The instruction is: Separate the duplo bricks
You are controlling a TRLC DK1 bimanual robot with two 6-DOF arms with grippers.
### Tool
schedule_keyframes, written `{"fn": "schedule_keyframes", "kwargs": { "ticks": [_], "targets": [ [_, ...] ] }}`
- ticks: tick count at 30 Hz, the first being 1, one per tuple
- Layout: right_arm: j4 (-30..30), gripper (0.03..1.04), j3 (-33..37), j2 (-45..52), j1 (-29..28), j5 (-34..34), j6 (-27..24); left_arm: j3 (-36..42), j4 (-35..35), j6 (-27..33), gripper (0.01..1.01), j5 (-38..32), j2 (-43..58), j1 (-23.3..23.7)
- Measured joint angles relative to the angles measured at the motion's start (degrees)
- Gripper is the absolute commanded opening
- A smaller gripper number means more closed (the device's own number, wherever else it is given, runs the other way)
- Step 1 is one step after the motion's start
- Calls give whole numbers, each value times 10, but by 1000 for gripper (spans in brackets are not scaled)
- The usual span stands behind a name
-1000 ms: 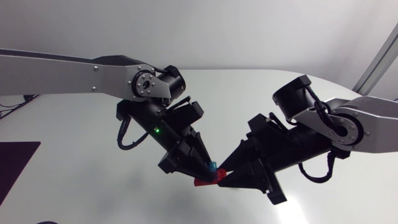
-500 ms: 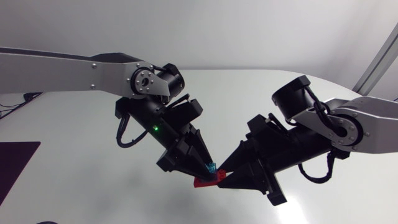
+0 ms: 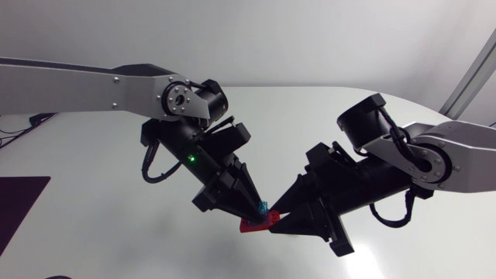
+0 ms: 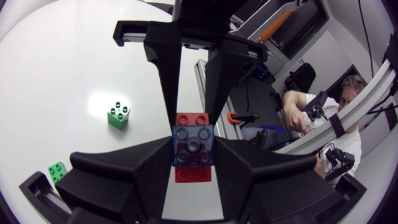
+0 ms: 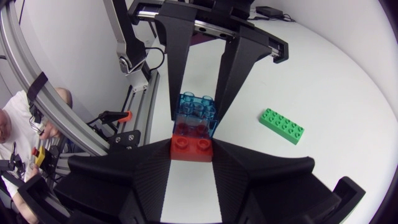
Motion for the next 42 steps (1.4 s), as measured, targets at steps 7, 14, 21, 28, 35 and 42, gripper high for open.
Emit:
{"fn": "schedule_keyframes", "kwargs": {
  "ticks": [7, 14, 21, 28, 35, 42],
  "targets": [
    [4, 266, -7, -1, 13, 7, 0, 46, -37, 20, 289, 25, 0, 14],
    [4, 266, -12, -2, 14, 16, 0, 59, -42, 41, 292, -22, 0, 35],
    [4, 269, -12, -25, -44, 24, -3, 0, 94, 40, 293, -181, -5, 76],
    [40, 269, -12, -13, -119, 39, -9, -127, 209, 40, 297, -280, 10, 76],
    [145, 272, -15, 25, -150, 97, 0, -184, 295, 36, 307, -324, 46, 72],
    [224, 274, -17, 73, -177, 134, 9, -201, 359, 23, 338, -342, 46, 53]
  ]
}}
